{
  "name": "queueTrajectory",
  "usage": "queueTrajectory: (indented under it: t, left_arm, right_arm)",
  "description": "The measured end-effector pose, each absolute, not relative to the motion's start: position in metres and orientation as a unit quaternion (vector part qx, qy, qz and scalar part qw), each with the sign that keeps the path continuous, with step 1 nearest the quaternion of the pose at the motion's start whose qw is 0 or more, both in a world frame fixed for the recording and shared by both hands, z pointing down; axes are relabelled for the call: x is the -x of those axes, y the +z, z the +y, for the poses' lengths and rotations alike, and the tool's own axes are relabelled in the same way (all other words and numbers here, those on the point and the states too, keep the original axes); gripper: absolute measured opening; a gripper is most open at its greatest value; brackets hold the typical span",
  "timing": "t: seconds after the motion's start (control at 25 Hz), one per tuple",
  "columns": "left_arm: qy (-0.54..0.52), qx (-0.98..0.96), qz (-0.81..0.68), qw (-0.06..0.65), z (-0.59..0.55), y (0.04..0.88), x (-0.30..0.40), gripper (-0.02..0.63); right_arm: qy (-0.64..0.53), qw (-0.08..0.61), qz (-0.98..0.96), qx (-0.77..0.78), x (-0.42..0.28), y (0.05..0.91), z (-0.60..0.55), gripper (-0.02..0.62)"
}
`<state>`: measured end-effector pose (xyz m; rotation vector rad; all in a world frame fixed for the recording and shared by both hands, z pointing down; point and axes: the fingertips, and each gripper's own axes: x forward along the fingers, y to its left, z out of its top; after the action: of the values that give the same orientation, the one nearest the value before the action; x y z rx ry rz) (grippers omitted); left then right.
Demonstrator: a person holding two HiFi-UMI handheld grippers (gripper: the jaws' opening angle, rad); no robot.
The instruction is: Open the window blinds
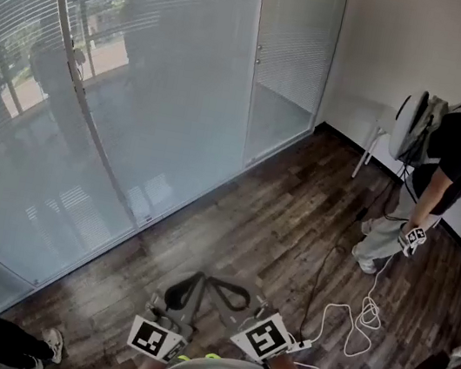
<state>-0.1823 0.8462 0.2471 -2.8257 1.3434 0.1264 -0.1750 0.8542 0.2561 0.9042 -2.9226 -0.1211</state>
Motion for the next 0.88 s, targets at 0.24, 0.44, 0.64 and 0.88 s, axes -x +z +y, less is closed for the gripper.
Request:
queueTrajectory:
  t: [0.24, 0.44, 0.64, 0.88]
  left_arm:
    - [0.056, 0.905, 0.423, 0.013, 0.834, 0.24, 0.159, -0.011]
    - [0.084, 0.902, 0.424, 0.016, 0.828, 0.229, 0.15, -0.011]
    - [0.079, 0.9, 0.428, 0.021, 0.821, 0.23, 0.151, -0.011]
    - [0.079, 0.898, 0.432, 0.016, 0.815, 0.229, 0.152, -0.011]
  right_arm:
    - [-0.057, 0.022, -0.944, -0.325, 0.152, 0.251, 0.842, 0.008]
    - [-0.079, 0.016, -0.94, -0.332, 0.144, 0.245, 0.836, 0.008]
    - [-0.084, 0.026, -0.942, -0.325, 0.144, 0.247, 0.83, 0.008]
    - [-0.085, 0.023, -0.944, -0.319, 0.146, 0.247, 0.824, 0.008]
